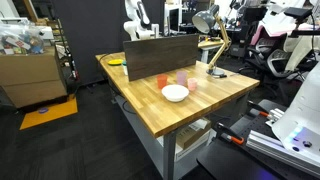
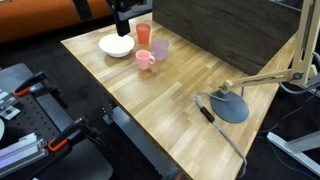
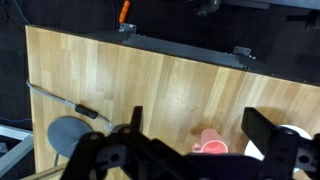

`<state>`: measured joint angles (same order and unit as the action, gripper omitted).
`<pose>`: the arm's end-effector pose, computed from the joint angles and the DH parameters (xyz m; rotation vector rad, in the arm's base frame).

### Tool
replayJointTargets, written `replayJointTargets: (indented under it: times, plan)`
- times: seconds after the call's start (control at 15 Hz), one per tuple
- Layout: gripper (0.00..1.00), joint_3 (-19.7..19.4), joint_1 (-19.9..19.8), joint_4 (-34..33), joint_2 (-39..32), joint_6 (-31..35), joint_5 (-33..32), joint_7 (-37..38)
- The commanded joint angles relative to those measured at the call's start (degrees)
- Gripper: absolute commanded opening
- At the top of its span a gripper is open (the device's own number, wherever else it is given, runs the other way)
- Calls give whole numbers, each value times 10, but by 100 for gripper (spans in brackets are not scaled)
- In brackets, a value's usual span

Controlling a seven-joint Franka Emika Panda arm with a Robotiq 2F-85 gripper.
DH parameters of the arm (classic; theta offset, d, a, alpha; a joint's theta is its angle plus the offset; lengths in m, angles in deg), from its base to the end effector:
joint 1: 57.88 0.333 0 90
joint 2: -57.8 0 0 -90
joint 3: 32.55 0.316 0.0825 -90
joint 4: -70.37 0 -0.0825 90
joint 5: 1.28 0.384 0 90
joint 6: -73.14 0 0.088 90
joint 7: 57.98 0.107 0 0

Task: Turn on the side lamp.

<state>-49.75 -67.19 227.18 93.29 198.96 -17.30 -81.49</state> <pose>0.3153 -0.1603 0.4002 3.0500 0.2328 0.0619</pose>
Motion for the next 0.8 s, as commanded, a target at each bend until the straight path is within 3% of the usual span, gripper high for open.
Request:
replayJointTargets:
  times: [0.0, 0.73]
  plan:
    - [100, 6, -6, -1, -1, -1, 5, -3]
    - [100, -21, 0, -36, -83, 54, 24, -36]
